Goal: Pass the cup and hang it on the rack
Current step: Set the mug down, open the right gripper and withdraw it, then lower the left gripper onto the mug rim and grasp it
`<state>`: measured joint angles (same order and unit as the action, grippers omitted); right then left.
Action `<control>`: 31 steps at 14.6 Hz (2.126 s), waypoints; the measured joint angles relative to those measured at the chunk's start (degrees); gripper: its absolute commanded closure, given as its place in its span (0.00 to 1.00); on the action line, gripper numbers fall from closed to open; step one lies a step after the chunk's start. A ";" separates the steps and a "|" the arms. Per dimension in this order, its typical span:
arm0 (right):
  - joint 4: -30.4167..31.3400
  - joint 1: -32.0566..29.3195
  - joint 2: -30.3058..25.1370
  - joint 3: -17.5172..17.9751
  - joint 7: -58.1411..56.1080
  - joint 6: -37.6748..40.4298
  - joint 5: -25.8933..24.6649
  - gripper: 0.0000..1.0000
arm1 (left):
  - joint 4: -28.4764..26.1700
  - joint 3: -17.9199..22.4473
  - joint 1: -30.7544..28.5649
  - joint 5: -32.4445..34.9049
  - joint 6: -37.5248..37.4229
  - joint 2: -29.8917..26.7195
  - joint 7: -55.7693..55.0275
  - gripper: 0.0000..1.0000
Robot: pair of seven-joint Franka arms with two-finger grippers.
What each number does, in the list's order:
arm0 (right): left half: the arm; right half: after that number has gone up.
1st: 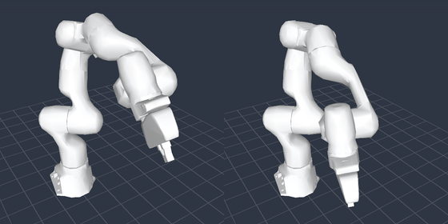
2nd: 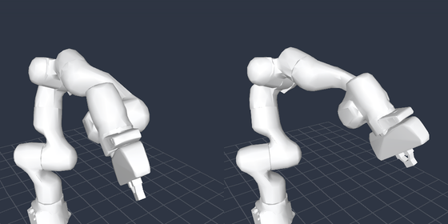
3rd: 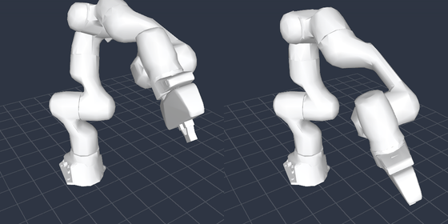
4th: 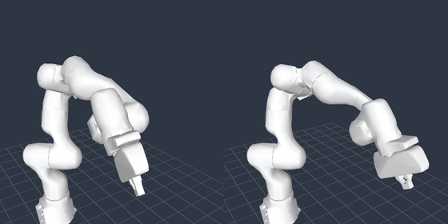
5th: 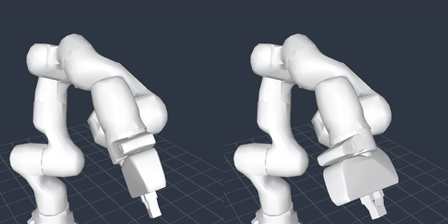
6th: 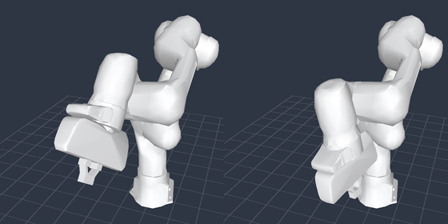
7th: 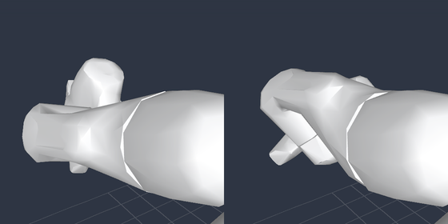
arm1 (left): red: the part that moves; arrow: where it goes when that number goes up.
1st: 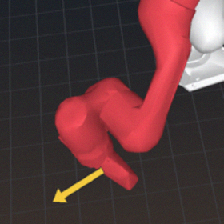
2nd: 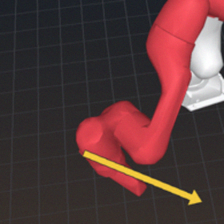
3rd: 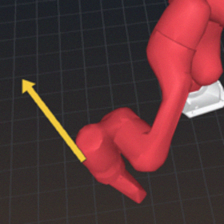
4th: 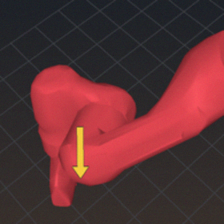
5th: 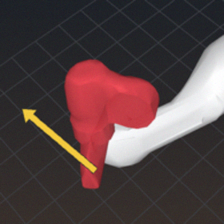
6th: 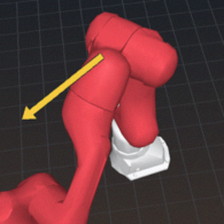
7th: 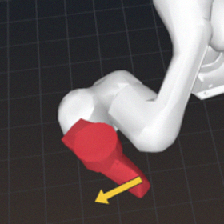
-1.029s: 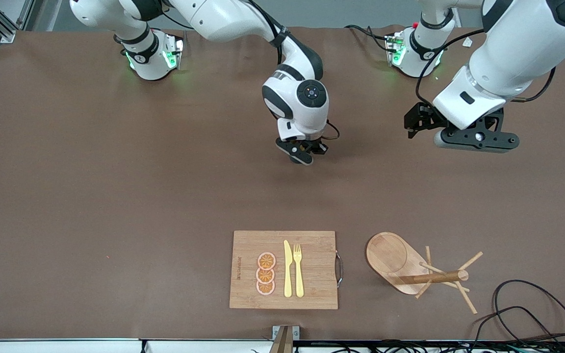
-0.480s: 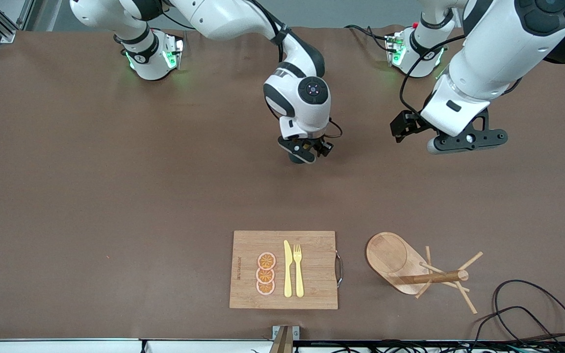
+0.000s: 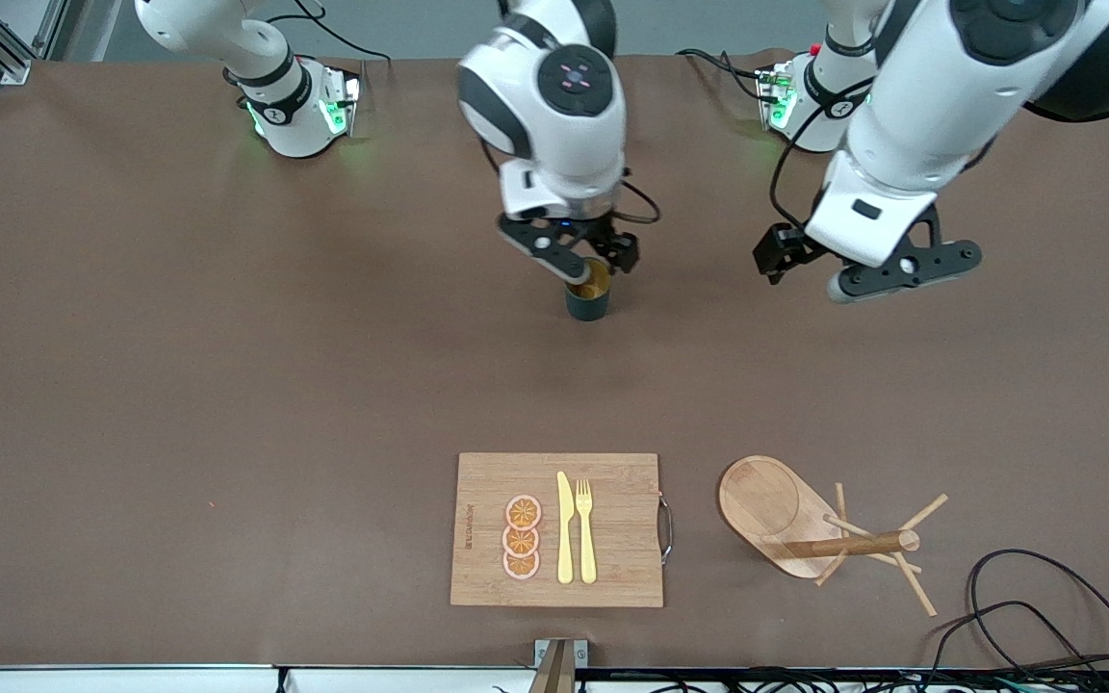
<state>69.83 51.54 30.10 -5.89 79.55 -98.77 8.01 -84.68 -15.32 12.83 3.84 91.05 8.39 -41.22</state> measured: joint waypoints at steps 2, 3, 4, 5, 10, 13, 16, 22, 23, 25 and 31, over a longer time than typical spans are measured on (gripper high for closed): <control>1.13 -4.22 -3.59 -0.58 -11.26 4.68 -1.08 0.00 | -1.67 -0.06 2.57 1.97 0.96 0.01 -4.11 0.00; 1.91 -6.29 -5.13 -0.70 -16.72 6.22 -2.77 0.00 | -2.93 -0.19 3.67 3.08 2.11 0.02 -6.08 0.00; 2.69 -8.23 -6.50 -0.78 -22.49 7.43 -4.31 0.00 | -4.16 -0.56 4.45 3.80 3.41 0.06 -7.97 0.00; 3.62 -10.37 -7.93 -0.86 -28.84 8.32 -5.35 0.00 | -5.15 -1.14 4.96 4.07 4.71 0.14 -9.78 0.00; 8.84 -27.31 -16.30 -1.39 -62.33 12.03 -7.23 0.00 | -10.03 -2.72 12.78 9.10 9.98 1.01 -20.52 0.00; 10.04 -38.34 -19.15 -1.46 -78.64 13.22 -8.00 0.00 | -13.60 -3.18 19.77 11.92 14.24 1.84 -29.03 0.00; 10.56 -45.74 -20.03 -1.41 -87.72 13.23 -8.03 0.00 | -16.06 -3.37 26.74 19.33 15.60 4.14 -39.74 0.00; 10.77 -49.23 -20.62 -1.26 -89.37 12.99 -8.20 0.00 | -16.91 -3.46 38.89 37.41 15.90 14.71 -69.52 0.00; 11.00 -49.29 -20.62 -1.24 -89.43 12.99 -8.20 0.00 | -16.92 -3.45 40.21 39.64 15.95 16.43 -73.37 0.00; 11.85 -49.31 -20.79 -1.18 -89.45 12.91 -8.20 0.00 | -16.93 -3.46 42.34 43.63 16.02 19.33 -79.82 0.00; 21.52 -49.32 -27.11 -1.03 -89.48 7.77 -8.22 0.00 | -16.97 -3.42 44.76 49.75 15.52 24.78 -89.48 0.04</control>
<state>91.35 2.22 2.99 -6.92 -9.93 -91.00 -0.21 -101.66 -18.75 57.59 53.59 106.58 33.17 -130.70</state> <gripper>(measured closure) 0.000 0.018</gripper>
